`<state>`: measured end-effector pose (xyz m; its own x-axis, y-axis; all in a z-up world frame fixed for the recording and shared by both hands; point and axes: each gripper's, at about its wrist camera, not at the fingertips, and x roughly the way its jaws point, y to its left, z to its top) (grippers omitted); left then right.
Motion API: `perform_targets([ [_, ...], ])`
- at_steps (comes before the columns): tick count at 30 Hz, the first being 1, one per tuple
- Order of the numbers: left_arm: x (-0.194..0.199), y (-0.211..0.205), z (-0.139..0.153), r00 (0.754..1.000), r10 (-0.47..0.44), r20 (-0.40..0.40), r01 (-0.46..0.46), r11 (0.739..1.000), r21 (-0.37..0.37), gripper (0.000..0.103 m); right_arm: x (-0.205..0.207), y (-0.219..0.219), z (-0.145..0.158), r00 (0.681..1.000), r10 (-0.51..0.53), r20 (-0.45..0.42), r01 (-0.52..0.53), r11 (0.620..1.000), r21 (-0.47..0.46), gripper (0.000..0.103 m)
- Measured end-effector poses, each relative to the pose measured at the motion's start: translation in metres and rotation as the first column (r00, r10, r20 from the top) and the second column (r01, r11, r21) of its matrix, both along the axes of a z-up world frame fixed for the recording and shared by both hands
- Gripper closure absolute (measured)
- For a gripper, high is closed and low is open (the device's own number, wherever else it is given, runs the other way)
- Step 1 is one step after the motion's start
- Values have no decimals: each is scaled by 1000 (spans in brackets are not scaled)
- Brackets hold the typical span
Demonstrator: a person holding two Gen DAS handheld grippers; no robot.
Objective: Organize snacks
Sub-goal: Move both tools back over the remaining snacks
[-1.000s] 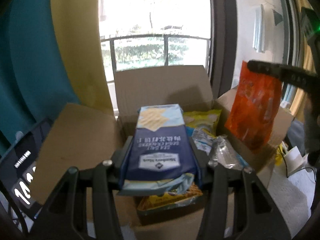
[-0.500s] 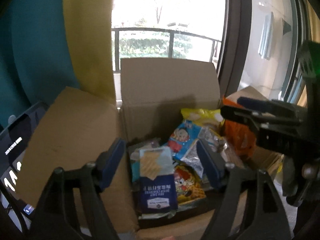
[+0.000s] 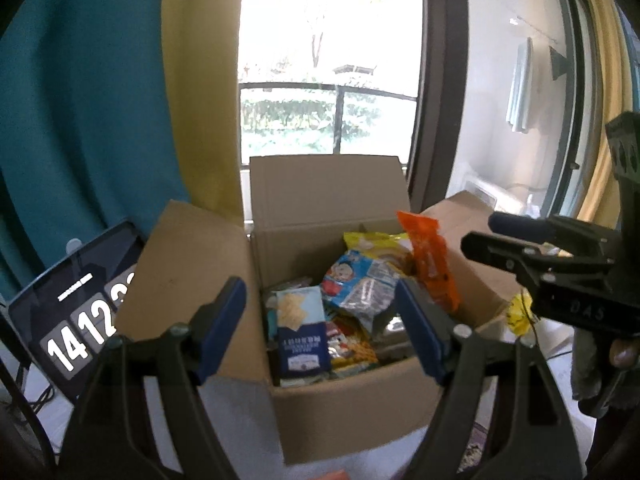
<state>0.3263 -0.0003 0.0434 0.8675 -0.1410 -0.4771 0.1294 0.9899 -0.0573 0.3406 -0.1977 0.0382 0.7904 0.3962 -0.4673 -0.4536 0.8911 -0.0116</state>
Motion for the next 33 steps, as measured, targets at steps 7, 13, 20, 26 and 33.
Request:
perform_targets([
  [7,-40,-9,8,1000,-17,20,17,1000,2,25,-39,-19,-5,1000,-19,-2,19,1000,5,46],
  [13,-66,-18,1,999,-46,7,46,999,13,25,-73,-37,-17,999,-43,-17,43,999,-1,46],
  [20,-88,-30,-26,994,-90,-55,91,996,13,24,-106,-60,-50,995,-61,-79,61,998,1,45],
  [26,-105,-41,-59,983,-135,-128,139,990,25,24,-135,-77,-77,991,-45,-129,47,999,9,38],
  [33,-119,-53,-101,960,-169,-223,184,982,45,24,-162,-88,-117,982,-12,-191,10,1000,-11,31],
])
